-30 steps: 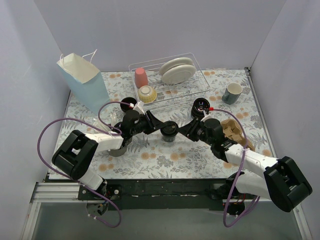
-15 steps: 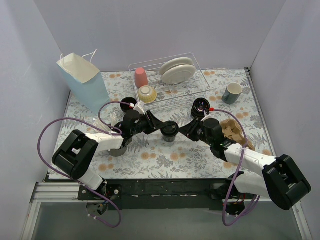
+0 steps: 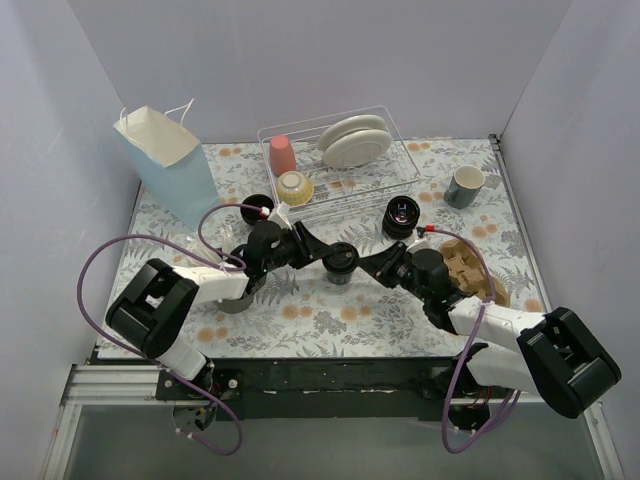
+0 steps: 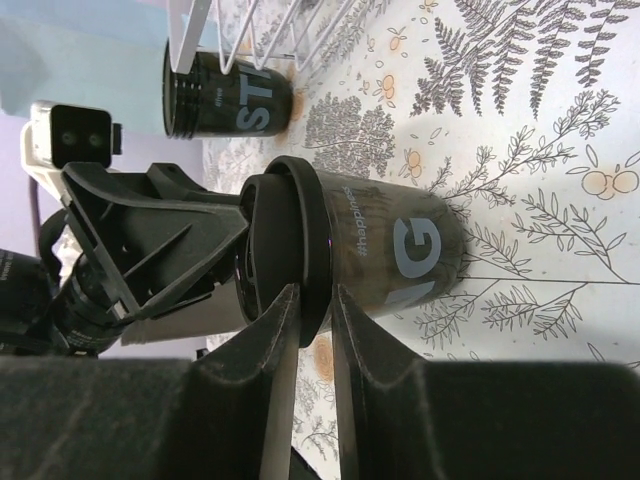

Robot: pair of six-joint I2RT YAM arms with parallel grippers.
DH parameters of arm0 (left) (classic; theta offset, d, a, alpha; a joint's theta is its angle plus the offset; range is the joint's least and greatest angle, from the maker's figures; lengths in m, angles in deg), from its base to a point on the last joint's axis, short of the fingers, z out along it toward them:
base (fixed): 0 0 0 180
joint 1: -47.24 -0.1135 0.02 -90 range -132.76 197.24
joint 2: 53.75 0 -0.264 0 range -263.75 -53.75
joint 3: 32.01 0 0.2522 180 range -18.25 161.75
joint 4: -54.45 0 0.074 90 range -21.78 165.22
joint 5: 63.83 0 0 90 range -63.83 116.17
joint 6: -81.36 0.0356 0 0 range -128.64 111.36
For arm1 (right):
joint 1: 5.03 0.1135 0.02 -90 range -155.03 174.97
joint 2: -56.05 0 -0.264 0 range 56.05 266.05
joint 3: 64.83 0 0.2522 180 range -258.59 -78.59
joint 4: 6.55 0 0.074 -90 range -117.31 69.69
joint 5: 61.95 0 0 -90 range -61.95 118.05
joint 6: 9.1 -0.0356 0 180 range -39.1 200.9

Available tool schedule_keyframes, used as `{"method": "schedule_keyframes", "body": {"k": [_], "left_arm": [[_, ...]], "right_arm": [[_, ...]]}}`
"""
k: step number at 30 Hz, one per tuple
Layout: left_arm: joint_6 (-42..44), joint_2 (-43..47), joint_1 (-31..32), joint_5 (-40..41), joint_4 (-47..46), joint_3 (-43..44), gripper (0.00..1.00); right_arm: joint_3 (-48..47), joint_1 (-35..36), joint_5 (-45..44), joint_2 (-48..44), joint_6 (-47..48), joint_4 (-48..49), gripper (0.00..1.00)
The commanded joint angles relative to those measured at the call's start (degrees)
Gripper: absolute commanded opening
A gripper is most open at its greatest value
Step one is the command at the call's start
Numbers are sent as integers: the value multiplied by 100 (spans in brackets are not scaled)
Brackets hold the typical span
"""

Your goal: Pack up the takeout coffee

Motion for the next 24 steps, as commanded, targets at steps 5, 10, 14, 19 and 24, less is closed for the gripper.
{"method": "schedule_keyframes", "body": {"k": [5, 10, 14, 19, 24], "left_arm": [[362, -749, 252, 382, 2047, -594, 34], [362, -758, 261, 391, 2064, -594, 34], [336, -758, 261, 400, 2082, -594, 34], [310, -767, 270, 443, 2108, -602, 34], [310, -785, 270, 505, 2170, -567, 33]], "right_arm": [[679, 75, 52, 193, -118, 687, 18], [908, 57, 193, 368, -73, 1196, 17], [891, 48, 334, 693, -21, 1443, 17], [900, -31, 430, 1027, 84, 1734, 19], [759, -75, 89, 1037, 225, 815, 21]]}}
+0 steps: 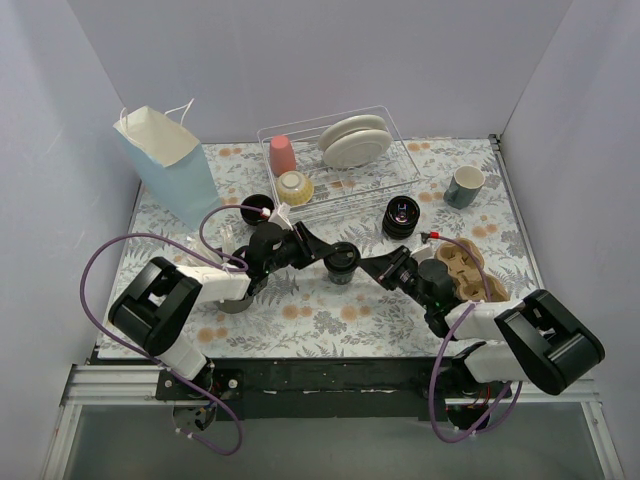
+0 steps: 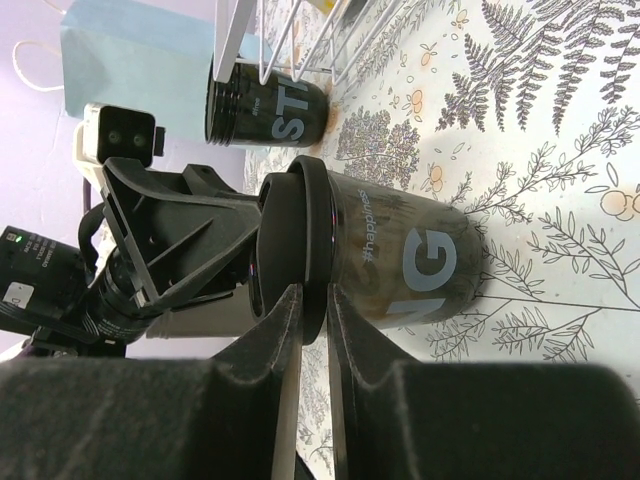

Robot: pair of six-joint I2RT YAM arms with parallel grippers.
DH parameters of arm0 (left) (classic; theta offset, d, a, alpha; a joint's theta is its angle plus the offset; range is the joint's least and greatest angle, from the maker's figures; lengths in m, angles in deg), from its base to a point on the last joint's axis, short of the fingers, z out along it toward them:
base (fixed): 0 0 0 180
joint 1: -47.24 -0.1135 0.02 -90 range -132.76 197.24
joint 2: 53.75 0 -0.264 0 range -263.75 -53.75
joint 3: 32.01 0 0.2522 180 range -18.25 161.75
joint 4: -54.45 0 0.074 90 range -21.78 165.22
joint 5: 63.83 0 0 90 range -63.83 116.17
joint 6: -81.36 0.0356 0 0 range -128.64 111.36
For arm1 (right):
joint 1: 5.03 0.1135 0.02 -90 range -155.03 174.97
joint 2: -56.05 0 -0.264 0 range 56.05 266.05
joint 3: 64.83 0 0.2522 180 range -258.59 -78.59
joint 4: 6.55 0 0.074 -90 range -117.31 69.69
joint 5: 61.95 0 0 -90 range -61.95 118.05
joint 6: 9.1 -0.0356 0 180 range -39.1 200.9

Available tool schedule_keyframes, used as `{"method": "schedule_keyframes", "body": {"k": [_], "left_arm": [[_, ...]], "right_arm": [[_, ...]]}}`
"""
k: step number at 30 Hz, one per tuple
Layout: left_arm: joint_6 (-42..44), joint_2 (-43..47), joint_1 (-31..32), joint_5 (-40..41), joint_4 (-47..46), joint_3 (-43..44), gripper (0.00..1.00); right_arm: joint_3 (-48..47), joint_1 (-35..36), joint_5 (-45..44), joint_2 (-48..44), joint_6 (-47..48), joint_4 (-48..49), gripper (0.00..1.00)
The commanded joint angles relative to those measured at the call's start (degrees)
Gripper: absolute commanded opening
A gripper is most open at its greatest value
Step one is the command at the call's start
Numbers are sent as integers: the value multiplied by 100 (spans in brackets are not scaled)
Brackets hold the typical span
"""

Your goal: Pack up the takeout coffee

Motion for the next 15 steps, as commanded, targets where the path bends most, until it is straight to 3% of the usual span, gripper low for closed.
{"method": "schedule_keyframes", "body": {"k": [1, 9, 11, 15], "left_arm": [[439, -656, 174, 345, 2432, -526, 33], [421, -735, 182, 389, 2458, -508, 32], [438, -761, 183, 381, 2450, -491, 32], [474, -779, 183, 407, 2546, -420, 32]], "right_arm": [[-8, 43, -150, 239, 494, -1667, 21], [-113, 35, -827, 415, 564, -2722, 24], [-88, 35, -872, 450, 652, -2515, 23], [-656, 35, -1073, 56, 1318, -3144, 21]]}}
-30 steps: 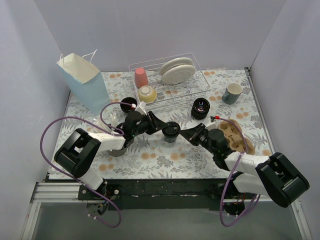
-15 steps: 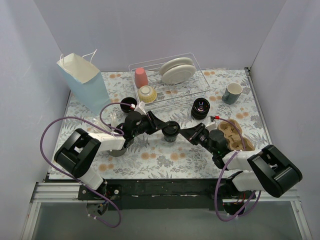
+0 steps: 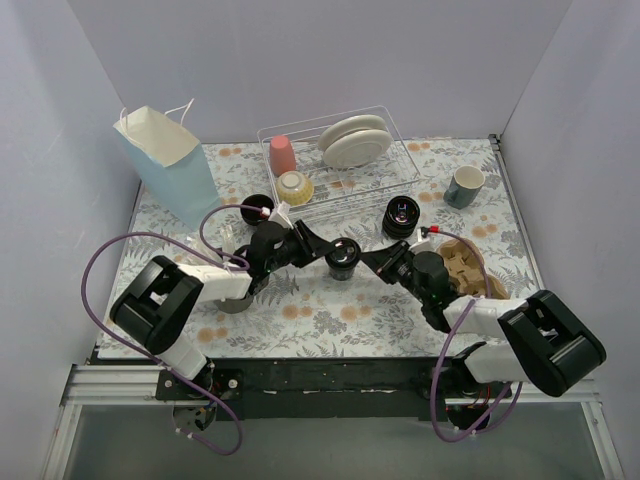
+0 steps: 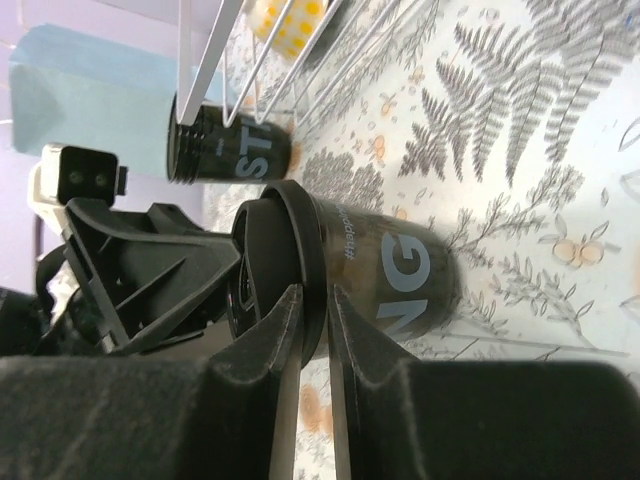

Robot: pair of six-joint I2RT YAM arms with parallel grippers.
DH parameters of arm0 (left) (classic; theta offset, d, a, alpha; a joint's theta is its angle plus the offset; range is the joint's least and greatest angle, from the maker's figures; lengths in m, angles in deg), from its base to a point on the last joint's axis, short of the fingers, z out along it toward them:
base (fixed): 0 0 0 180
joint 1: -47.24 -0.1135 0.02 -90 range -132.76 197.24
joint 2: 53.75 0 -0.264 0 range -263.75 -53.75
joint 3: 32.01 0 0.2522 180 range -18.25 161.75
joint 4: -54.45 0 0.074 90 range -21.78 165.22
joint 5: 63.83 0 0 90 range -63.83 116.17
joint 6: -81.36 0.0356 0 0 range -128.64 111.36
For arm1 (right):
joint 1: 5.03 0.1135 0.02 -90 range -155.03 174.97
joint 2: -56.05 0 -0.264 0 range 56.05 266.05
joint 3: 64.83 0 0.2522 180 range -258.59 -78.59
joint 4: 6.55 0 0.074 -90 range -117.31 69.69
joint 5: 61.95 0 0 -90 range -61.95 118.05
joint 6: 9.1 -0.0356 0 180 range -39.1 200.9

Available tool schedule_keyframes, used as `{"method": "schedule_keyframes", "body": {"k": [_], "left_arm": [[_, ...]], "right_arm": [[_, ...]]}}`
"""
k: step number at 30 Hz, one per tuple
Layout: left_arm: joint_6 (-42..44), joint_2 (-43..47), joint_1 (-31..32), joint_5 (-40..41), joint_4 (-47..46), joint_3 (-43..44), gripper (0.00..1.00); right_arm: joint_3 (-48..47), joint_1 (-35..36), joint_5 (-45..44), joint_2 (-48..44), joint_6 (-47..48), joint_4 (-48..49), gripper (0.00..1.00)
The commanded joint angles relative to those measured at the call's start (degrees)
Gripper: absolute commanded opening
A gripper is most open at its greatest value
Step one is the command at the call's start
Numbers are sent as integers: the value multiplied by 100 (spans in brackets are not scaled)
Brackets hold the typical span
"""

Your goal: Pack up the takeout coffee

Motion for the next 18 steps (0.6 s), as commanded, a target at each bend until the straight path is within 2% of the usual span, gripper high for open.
{"method": "schedule_keyframes", "body": {"k": [1, 6, 11, 18], "left_arm": [[561, -726, 161, 280, 2551, -473, 32], [658, -832, 161, 228, 2577, -367, 32], [737, -867, 161, 192, 2612, -271, 32], [781, -937, 161, 262, 2735, -156, 32]], "right_arm": [[-437, 32, -658, -46, 1248, -2511, 20], [-1369, 85, -695, -161, 2039, -3425, 20], [-2186, 138, -379, 269, 2743, -3996, 22], [-2548, 278, -369, 866, 2963, -4322, 21]]}}
